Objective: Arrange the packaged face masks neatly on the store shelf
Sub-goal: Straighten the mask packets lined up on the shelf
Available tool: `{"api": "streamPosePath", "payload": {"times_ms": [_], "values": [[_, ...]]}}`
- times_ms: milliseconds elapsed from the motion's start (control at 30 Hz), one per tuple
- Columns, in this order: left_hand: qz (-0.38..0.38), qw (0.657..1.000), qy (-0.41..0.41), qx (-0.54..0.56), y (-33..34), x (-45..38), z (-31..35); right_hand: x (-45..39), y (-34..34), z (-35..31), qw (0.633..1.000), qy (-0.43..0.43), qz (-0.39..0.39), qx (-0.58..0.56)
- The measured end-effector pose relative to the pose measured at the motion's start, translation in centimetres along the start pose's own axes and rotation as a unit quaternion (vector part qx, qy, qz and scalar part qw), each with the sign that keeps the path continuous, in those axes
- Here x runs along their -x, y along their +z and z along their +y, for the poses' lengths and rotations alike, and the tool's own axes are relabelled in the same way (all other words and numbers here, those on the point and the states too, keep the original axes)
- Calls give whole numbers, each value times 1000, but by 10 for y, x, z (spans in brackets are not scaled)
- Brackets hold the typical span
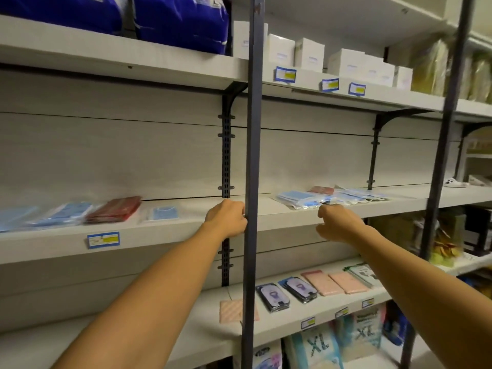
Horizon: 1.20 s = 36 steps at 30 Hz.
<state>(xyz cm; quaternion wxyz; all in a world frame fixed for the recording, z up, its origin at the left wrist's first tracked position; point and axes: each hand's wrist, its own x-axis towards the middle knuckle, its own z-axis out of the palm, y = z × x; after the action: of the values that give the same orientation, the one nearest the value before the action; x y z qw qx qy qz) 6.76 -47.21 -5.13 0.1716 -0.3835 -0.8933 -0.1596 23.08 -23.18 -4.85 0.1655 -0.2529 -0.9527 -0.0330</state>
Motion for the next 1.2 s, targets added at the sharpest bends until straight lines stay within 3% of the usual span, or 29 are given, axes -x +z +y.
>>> {"api": "streamPosePath", "payload": {"times_ms": [400,700,900,1200], "values": [[-22,998,18,62,48,-84,79,-63,31,82,1000,12,10,9],[-24,998,-4,-55,84,-168,95,-146,43,143,999,18,21,25],[-17,996,-53,-73,106,-207,94,-187,53,168,999,14,29,10],[-12,988,-141,57,131,-256,106,-245,69,196,999,-1,25,-34]]}}
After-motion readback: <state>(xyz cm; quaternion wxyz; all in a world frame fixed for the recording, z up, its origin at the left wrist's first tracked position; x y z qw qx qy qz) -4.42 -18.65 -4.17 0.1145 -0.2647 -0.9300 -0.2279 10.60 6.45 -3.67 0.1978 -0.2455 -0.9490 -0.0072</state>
